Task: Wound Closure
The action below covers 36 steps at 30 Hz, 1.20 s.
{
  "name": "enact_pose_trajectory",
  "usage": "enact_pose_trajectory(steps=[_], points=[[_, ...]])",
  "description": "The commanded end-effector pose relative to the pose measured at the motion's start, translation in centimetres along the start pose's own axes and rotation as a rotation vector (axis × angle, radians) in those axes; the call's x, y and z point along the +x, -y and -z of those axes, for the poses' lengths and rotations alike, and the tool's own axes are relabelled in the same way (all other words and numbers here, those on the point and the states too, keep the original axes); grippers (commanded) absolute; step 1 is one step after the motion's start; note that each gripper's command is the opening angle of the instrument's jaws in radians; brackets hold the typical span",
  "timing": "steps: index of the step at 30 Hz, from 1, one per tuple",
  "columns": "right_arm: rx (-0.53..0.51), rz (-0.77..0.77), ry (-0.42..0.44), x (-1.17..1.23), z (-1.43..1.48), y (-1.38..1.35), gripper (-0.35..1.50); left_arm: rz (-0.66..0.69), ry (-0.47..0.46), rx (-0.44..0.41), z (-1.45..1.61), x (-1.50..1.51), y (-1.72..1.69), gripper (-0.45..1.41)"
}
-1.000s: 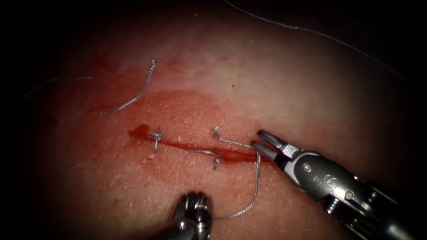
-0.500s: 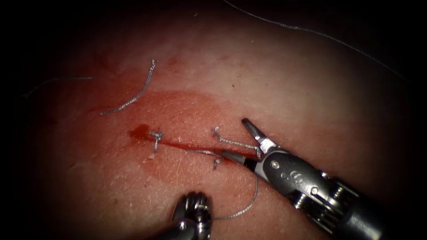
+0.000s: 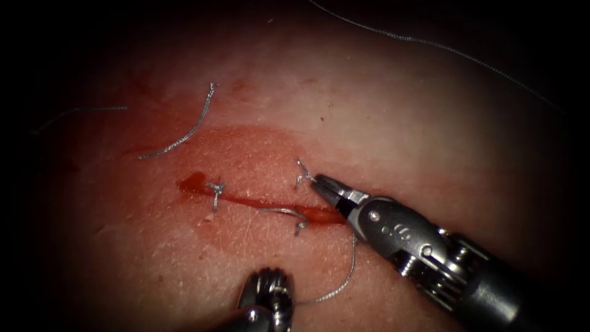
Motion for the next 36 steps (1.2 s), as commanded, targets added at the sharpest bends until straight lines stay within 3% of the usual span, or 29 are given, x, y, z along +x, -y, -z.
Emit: enact_pose_trajectory(steps=[1, 6, 13, 19, 36], points=[[-0.02, -0.005, -0.015, 0.11, 0.01, -0.23, -0.35, 0.003, 0.003, 0.002, 0.08, -0.05, -0.04, -0.45], [-0.057, -0.007, -0.013, -0.1, 0.02, -0.51, -0.35, 0.014, -0.003, 0.008, 0.04, -0.09, 0.02, -0.45], [-0.068, -0.029, -0.027, -0.35, -0.05, -0.56, -0.35, 0.012, -0.03, 0.019, -0.09, -0.09, 0.08, -0.45], [-0.071, -0.036, -0.03, -0.35, -0.07, -0.57, -0.35, -0.032, -0.095, 0.074, -0.25, -0.06, 0.26, -0.45], [-0.081, -0.041, -0.039, -0.33, -0.03, -0.66, -0.35, -0.093, -0.125, 0.135, -0.41, -0.07, 0.48, -0.45]])
